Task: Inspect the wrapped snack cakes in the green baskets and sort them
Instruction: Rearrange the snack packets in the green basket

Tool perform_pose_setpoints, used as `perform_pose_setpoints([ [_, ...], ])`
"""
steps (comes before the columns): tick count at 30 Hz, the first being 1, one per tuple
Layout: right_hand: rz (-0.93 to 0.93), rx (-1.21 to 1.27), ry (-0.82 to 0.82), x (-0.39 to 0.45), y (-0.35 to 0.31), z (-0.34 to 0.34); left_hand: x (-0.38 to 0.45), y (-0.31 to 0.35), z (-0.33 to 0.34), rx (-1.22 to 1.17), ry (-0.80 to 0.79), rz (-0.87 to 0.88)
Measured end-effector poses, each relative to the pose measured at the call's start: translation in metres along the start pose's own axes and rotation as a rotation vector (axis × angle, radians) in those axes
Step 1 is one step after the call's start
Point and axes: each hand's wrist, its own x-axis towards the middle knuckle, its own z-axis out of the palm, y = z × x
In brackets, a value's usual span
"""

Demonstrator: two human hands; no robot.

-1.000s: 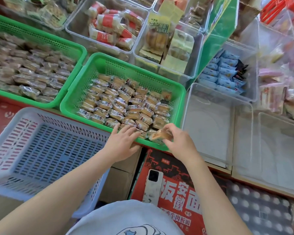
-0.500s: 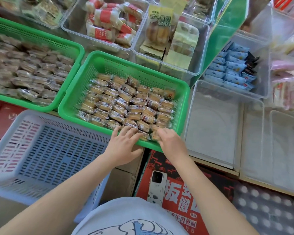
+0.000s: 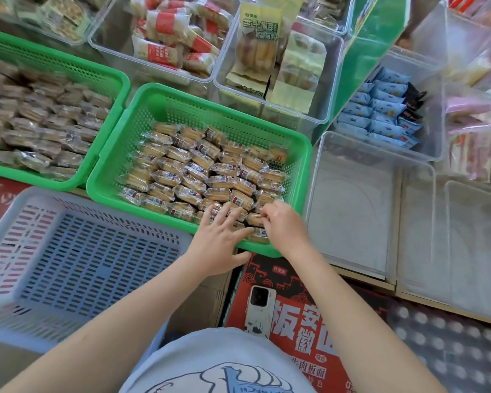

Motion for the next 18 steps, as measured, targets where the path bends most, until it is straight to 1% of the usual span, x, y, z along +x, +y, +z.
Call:
perform_pose_setpoints([
  [1,-0.006,-0.003,0.023,0.001,0.001,0.0,0.0,-0.001,-0.001,0.004,-0.017,0.0],
  [2,-0.018,-0.027,0.002,0.003,0.0,-0.001,0.0,-0.001,-0.002,0.009,-0.029,0.0],
  [4,-0.037,-0.106,-0.086,0.006,0.0,0.002,0.0,0.0,-0.002,0.017,-0.037,-0.002],
  [5,-0.042,-0.134,-0.104,0.008,0.0,0.003,0.0,0.0,-0.002,0.015,-0.033,-0.004],
  [7,-0.043,-0.135,-0.091,0.013,0.001,0.001,0.0,0.0,0.0,0.002,-0.013,0.002],
  [13,-0.062,-0.141,0.028,0.019,0.003,0.007,0.0,-0.003,0.003,0.004,0.028,0.04],
  [15,-0.038,-0.097,0.032,0.017,0.003,0.011,0.001,-0.003,0.001,0.007,0.015,0.038],
  [18,0.026,-0.006,-0.006,0.017,0.003,0.007,0.003,-0.002,-0.002,0.01,-0.025,0.03],
])
